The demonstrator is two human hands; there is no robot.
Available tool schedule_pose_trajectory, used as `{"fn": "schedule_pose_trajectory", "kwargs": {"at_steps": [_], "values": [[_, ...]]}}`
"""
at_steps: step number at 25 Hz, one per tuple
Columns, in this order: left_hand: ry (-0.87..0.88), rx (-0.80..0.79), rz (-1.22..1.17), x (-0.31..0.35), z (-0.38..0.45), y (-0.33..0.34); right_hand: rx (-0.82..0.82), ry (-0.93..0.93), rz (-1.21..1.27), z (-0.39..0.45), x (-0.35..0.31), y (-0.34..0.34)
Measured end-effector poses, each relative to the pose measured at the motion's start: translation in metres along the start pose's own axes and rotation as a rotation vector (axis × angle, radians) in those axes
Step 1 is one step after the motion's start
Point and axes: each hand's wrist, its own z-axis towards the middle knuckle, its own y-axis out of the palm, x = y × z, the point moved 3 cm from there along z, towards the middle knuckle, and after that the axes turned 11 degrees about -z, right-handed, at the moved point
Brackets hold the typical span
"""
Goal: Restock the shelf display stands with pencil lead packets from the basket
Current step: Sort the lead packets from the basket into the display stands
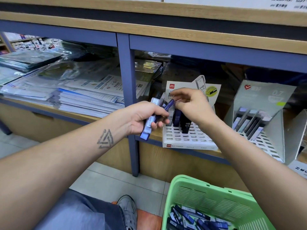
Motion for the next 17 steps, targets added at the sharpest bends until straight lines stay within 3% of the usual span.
{"fn": "schedule_pose_trajectory", "kwargs": {"at_steps": [2,11,14,17], "values": [[-0.03,-0.055,-0.018,-0.001,-0.002,0.005,-0.11,0.074,0.267,-0.006,0.001,-0.005],[-0.035,-0.02,-0.056,-0.001,0.002,0.009,-0.106,0.253,0.601,-0.015,0.033,-0.028],[-0.033,-0.004,-0.029,-0.002,0.005,0.014,-0.093,0.254,0.609,-0.017,0.036,-0.034],[-0.01,0.054,0.027,-0.003,0.008,0.016,-0.018,0.171,0.463,-0.014,0.035,-0.04]]}}
